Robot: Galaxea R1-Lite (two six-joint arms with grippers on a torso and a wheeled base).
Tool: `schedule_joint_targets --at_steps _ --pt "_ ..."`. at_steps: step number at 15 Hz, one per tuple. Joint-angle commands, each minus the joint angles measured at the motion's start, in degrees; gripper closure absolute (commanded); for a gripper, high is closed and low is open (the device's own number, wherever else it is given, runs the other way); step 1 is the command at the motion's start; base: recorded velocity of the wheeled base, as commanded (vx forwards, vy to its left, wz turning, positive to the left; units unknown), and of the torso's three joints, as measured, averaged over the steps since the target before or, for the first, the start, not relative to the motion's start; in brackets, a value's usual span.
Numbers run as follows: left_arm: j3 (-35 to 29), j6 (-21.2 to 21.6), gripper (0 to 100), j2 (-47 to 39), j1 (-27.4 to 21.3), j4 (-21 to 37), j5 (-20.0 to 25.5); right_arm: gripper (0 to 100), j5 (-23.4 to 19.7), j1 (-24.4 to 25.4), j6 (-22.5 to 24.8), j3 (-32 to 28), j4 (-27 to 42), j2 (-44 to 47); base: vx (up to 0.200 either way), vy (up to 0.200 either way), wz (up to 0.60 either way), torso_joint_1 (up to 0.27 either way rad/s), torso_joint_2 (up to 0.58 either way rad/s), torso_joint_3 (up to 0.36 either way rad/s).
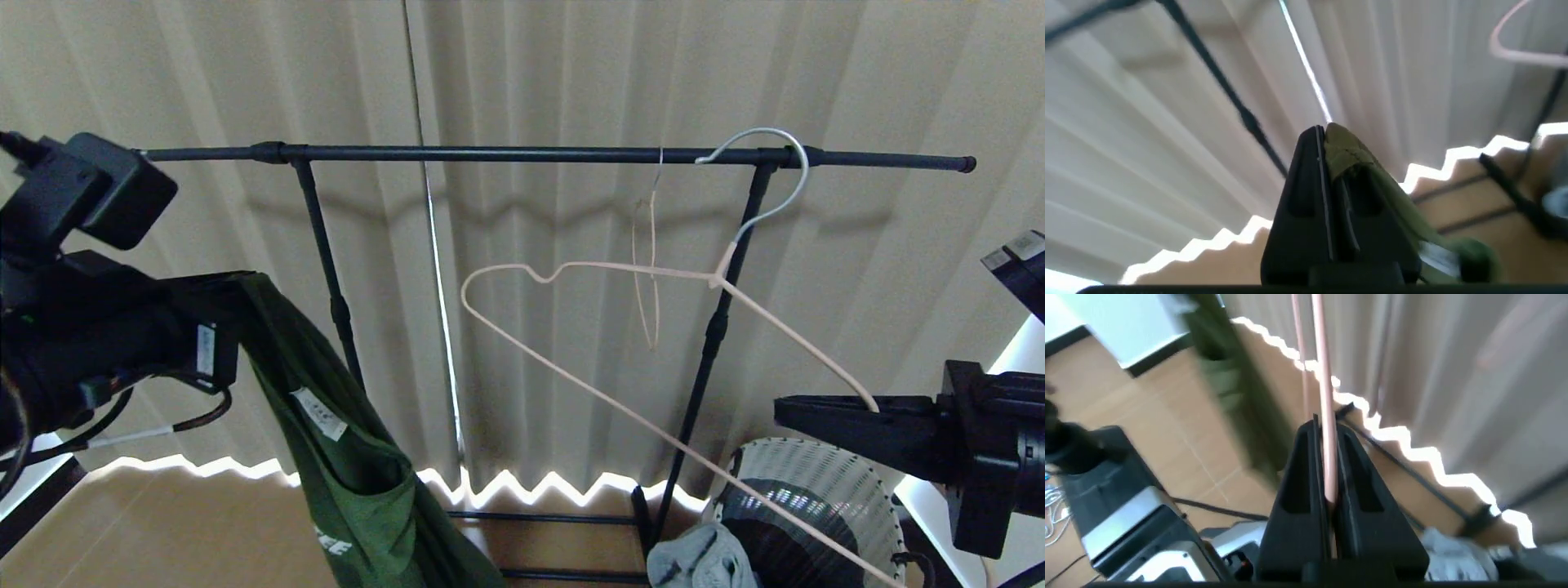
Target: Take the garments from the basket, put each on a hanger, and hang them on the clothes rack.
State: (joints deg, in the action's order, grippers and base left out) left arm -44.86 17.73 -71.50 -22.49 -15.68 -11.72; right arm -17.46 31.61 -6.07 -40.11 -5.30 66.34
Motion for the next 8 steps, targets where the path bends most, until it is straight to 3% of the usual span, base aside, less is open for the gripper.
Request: schedule_joint_targets --at_steps 1,3,5,8 --pt "-9.3 -5.2 100 -7.8 -3.8 7.4 -2.1 100 0.0 3.1 -0.6 0.1 -0.4 0.5 0.000 0.000 0.00 0.000 0.00 0.000" --pt "-15.9 -13.4 100 -12.5 -6.5 13.3 -7.0 100 0.0 7.1 -2.3 0.0 -0.5 0.5 0.000 0.000 0.00 0.000 0.00 0.000" --pt "-17.1 -15.9 100 -16.0 -6.7 13.4 -10.8 100 0.1 9.3 -2.7 -0.1 -0.6 1.9 0.000 0.000 0.00 0.000 0.00 0.000" --pt "-16.9 -17.5 100 -16.7 -7.6 13.2 -11.2 100 0.1 11.1 -2.8 -0.1 -4.6 5.6 0.000 0.000 0.00 0.000 0.00 0.000"
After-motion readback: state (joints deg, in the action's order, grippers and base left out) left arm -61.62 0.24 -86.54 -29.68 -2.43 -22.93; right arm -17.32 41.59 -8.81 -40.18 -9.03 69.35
